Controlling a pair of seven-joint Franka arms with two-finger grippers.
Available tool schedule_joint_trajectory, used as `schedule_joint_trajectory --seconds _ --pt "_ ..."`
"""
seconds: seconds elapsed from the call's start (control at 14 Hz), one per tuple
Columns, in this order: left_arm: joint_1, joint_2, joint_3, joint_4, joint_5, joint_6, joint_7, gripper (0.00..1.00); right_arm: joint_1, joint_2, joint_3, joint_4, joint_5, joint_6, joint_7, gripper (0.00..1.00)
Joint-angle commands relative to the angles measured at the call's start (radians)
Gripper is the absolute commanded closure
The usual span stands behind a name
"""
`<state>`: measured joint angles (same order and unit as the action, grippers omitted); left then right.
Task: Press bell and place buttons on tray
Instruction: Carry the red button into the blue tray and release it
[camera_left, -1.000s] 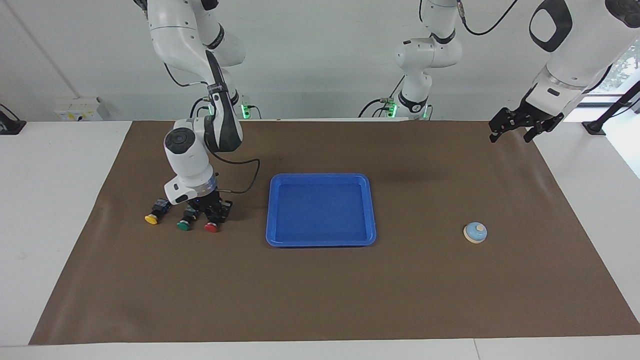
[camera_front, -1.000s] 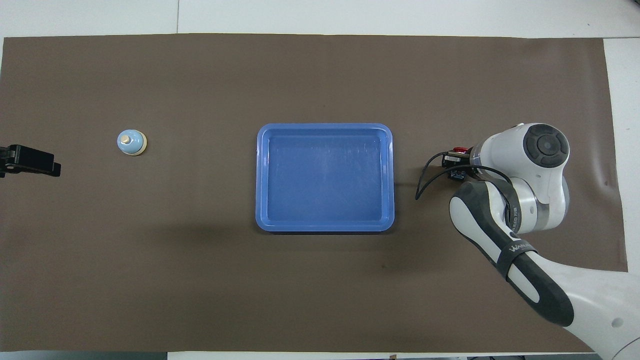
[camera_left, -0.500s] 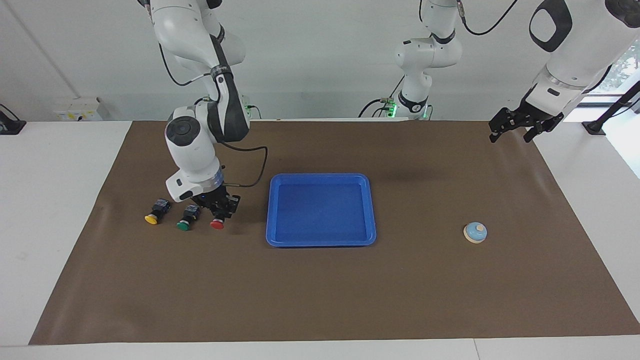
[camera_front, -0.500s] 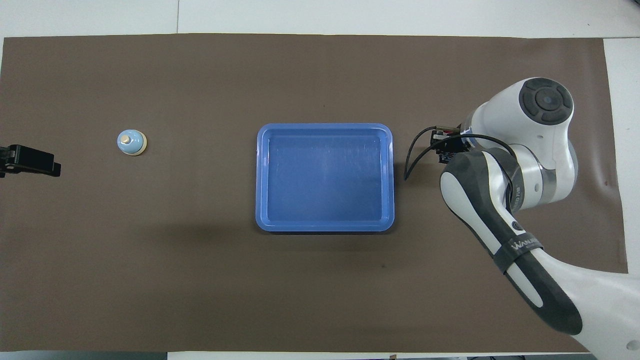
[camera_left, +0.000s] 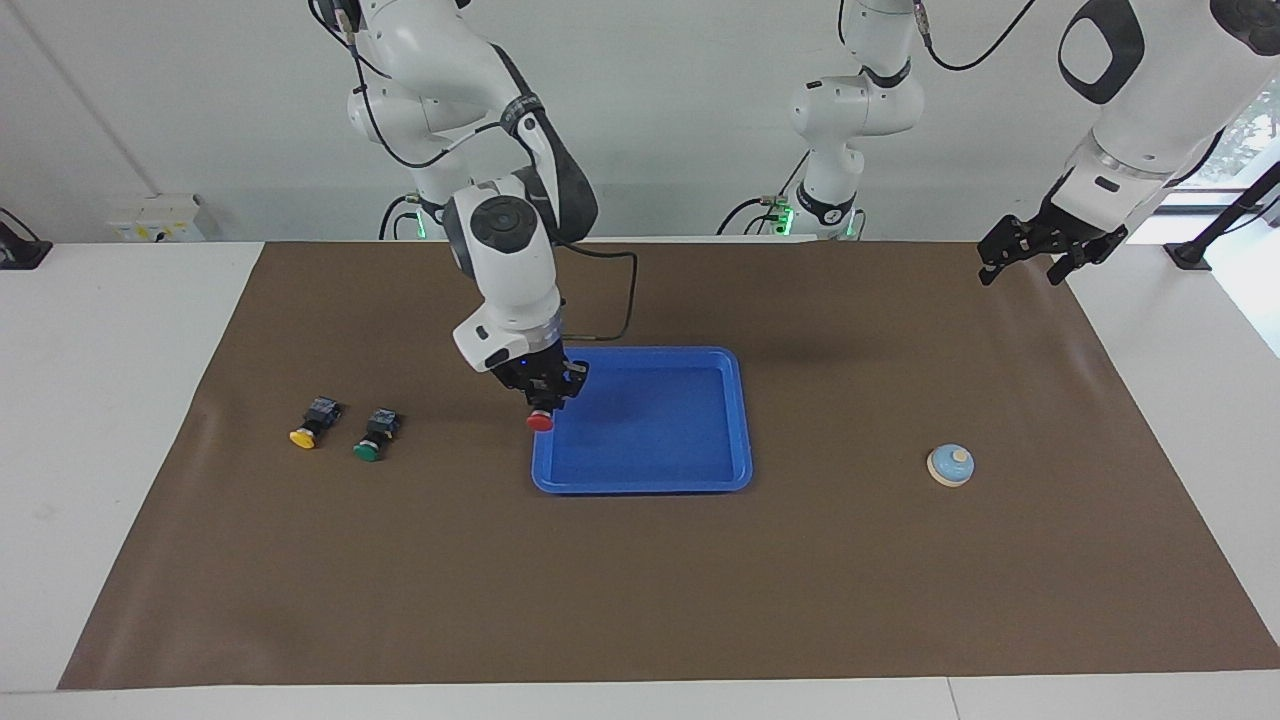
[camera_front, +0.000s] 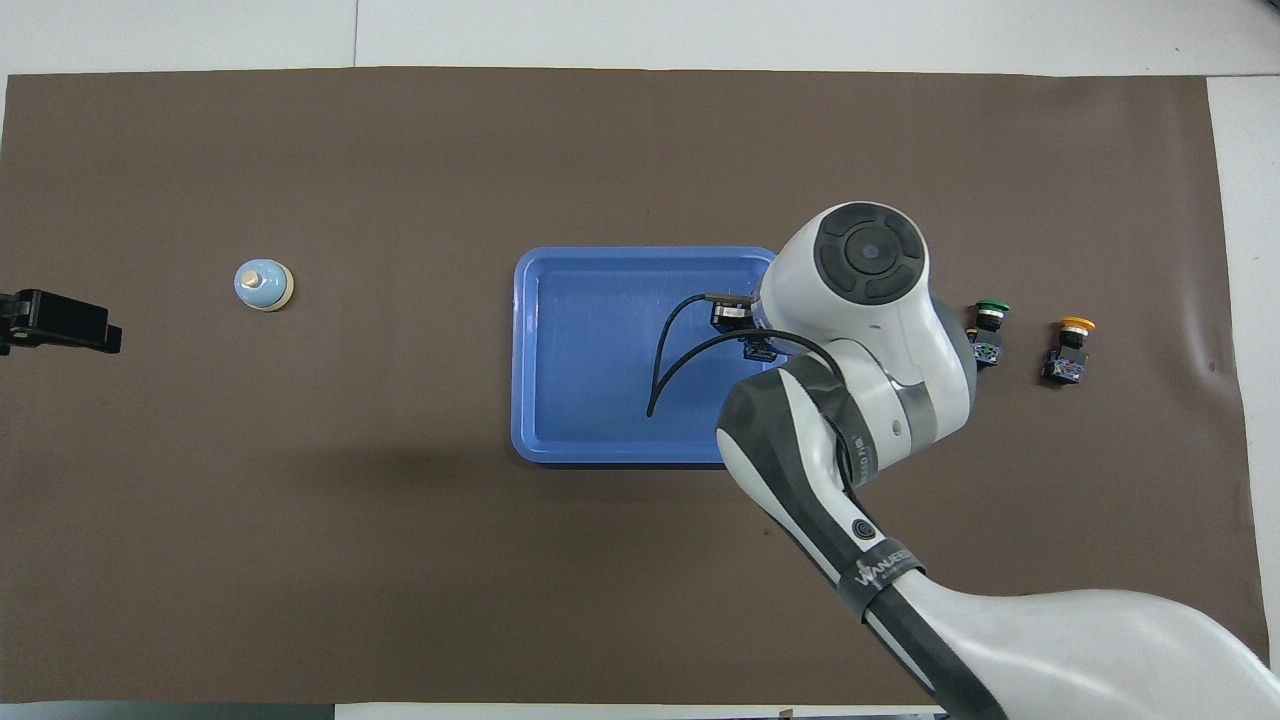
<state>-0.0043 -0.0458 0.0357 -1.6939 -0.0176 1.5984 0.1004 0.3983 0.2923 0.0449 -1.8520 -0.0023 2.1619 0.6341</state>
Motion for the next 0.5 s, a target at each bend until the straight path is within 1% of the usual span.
schedule_joint_trajectory --seconds 0.0,0.14,0.43 --pt "0.0 -0.006 0.003 0.004 0.004 -0.014 0.012 0.0 0.01 0.062 -0.004 0.004 0.018 0.067 0.013 1.0" --pt "0.0 -0.006 0.003 0.005 0.002 -0.014 0.012 0.0 0.028 0.087 -0.004 -0.018 0.018 0.117 0.015 1.0" --pt "0.0 -0.006 0.003 0.005 0.004 -0.014 0.012 0.0 0.042 0.114 -0.004 -0.049 0.018 0.18 0.027 1.0"
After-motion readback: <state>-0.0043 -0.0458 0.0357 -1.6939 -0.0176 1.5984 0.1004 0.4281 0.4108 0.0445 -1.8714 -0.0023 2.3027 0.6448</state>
